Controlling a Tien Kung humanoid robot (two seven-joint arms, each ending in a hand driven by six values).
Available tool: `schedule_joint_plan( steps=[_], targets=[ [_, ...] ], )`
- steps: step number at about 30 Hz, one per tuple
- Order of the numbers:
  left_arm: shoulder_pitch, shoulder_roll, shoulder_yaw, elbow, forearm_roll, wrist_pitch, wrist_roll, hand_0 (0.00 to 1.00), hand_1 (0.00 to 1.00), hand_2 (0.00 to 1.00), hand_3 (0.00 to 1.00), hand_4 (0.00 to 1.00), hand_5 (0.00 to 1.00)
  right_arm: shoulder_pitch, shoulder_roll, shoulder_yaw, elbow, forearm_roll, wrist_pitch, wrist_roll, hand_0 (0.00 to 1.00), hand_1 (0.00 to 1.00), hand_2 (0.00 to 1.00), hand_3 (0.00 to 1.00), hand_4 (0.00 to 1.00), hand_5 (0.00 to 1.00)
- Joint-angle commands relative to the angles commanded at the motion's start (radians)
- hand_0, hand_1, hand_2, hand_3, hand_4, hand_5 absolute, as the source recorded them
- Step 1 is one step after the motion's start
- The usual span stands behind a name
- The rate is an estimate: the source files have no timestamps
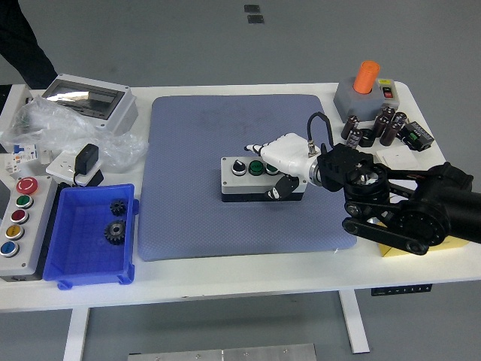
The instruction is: Pick up the button,place it on the desk,press the button,press the button
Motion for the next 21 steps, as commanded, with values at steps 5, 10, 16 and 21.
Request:
schedule_joint_plan(
  steps=[5, 10, 16, 21],
  targets=[
    [0.001, -0.001, -0.002, 0.000, -0.004, -0.012, 0.002, 0.610, 0.521, 0.497, 0.578, 0.466, 0.132, 0.003, -0.003, 0.002, 0.004, 0.008, 0.025, -0.008, 0.792, 0.733, 0.953, 0.998, 0.642, 0.002],
    [0.006, -0.001, -0.002, 0.000, -0.011, -0.024, 0.004, 0.611, 0.523, 0.499, 0.579, 0.467, 0.121, 0.021, -0.019, 0.001, 0.035, 0.024, 0.055, -0.022, 0.816, 0.804, 0.998, 0.998, 0.682, 0.002],
    [0.009, 0.001, -0.011, 0.000, -0.009, -0.039, 0.007, 0.616, 0.523, 0.500, 0.580, 0.461, 0.108, 0.071, -0.051, 0.016, 0.106, 0.061, 0.099, -0.046, 0.836, 0.841, 0.998, 0.998, 0.697, 0.002],
    [0.010, 0.002, -0.017, 0.000, -0.005, -0.046, 0.006, 0.613, 0.524, 0.501, 0.582, 0.459, 0.100, 0.085, -0.066, 0.048, 0.131, 0.118, 0.115, -0.055, 0.849, 0.849, 0.998, 0.998, 0.703, 0.002]
  ],
)
